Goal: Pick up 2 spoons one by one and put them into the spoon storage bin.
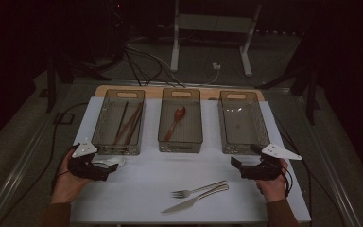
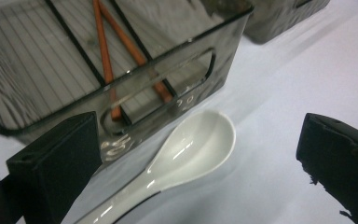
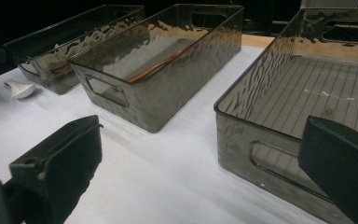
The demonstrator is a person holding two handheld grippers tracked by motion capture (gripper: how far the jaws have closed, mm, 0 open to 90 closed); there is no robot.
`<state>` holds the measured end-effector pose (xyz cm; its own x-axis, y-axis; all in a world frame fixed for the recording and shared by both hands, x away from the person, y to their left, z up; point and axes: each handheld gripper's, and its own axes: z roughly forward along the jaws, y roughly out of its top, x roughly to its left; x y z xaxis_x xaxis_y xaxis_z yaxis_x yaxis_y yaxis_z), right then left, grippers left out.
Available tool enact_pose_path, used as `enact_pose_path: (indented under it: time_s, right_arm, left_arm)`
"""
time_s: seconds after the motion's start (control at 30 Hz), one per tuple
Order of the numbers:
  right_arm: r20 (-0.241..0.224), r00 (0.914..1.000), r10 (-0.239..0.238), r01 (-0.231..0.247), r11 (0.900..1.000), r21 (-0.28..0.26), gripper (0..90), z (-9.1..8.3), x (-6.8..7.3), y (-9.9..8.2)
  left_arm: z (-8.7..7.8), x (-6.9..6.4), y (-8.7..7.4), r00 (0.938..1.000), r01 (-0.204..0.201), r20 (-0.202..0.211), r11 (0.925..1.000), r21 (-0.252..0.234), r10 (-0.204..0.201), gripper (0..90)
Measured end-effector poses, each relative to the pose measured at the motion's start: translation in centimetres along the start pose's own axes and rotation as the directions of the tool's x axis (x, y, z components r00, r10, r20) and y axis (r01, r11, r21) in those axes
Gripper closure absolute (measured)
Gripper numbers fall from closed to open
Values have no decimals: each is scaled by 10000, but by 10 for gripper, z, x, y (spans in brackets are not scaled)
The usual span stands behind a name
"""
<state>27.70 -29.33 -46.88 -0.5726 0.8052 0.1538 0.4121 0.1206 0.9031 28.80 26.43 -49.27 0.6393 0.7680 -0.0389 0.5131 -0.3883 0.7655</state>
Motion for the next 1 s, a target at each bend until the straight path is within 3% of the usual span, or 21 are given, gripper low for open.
enact_pose_path:
  time_s: [0.37, 0.63, 0.73, 0.83, 0.9, 1.0]
  right_arm:
    - [-8, 10000, -24, 24, 10000, 8, 0, 0, 0, 0]
    - [-15, 10000, -30, 30, 10000, 15, 0, 1, 0, 0]
    - [-22, 10000, -26, 26, 10000, 22, 0, 1, 0, 0]
    - [-22, 10000, -7, 7, 10000, 23, 0, 1, 0, 0]
    - [-29, 10000, -16, 16, 10000, 20, 0, 1, 0, 0]
    - [-33, 10000, -16, 17, 10000, 26, 0, 1, 0, 0]
  left_arm:
    - [17, 8, -8, 9999, -62, 101, 9957, 923, 53, 8]
    - [29, 12, -13, 9992, -211, 380, 9839, 1776, 146, 12]
    - [29, 12, -13, 9991, -2, 419, 9754, 2205, -92, 69]
    - [28, 8, -12, 9999, 109, -63, 9714, 2371, -97, 138]
    - [26, 7, -11, 9998, 182, -16, 9682, 2496, -183, 174]
    - [21, 5, -12, 9998, -69, -143, 9643, 2646, 110, 278]
